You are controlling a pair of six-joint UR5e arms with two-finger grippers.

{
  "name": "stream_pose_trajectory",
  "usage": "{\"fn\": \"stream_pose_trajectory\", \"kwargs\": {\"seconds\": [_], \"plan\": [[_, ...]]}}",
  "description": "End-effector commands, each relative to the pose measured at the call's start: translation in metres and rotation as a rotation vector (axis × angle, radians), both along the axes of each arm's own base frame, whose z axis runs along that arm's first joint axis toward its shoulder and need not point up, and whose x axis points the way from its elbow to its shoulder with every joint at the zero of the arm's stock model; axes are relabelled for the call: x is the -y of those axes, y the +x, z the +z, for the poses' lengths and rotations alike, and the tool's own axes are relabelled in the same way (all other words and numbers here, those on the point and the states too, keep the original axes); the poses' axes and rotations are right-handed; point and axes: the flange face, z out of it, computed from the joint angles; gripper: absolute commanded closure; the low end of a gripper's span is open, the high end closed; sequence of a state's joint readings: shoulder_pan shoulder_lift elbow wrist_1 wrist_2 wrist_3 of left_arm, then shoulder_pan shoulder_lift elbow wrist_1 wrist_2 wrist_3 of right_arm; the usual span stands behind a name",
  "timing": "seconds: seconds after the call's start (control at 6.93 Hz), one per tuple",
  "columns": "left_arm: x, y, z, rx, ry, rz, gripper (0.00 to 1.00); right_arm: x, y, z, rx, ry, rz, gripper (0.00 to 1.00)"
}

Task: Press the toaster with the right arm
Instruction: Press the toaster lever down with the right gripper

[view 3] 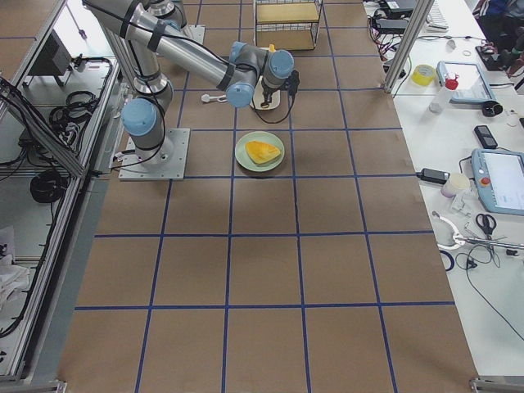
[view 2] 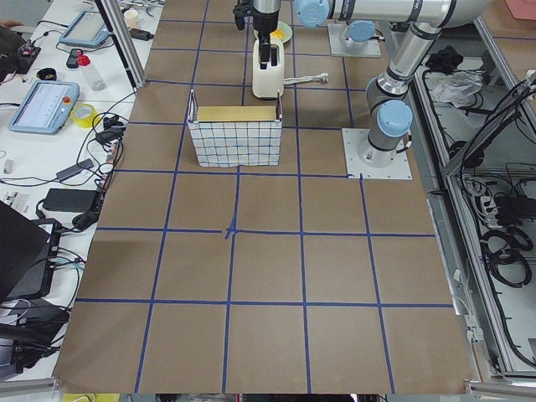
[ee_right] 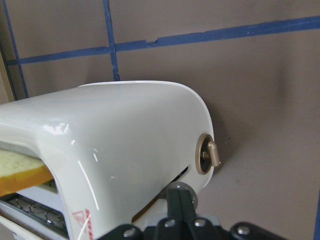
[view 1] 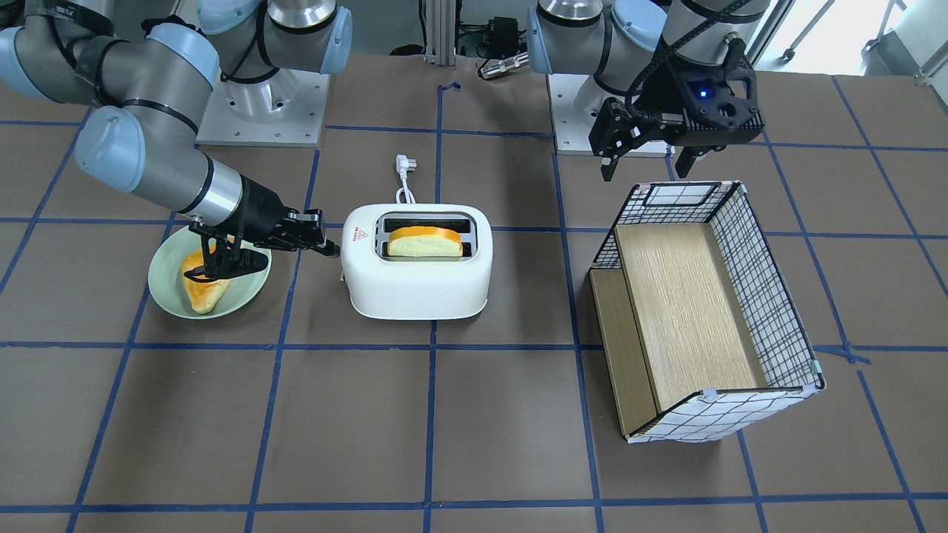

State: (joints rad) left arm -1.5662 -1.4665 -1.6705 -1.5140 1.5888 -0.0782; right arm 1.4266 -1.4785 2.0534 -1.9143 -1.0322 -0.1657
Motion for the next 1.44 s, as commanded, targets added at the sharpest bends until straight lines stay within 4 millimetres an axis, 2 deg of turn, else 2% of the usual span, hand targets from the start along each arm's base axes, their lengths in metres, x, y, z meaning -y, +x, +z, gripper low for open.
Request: {"fn": "stream_pose_trajectory", "kwargs": {"seconds": [0.0, 1.3], "plan": [[0.0, 0.0, 0.0, 0.0, 0.0, 0.0, 0.0, -0.001, 0.0, -0.007, 0.0, 0.0, 0.0, 1.0], [0.0, 0.0, 0.0, 0.0, 0.0, 0.0, 0.0, -0.004, 0.001, -0.019, 0.002, 0.018, 0.0, 1.0]]}}
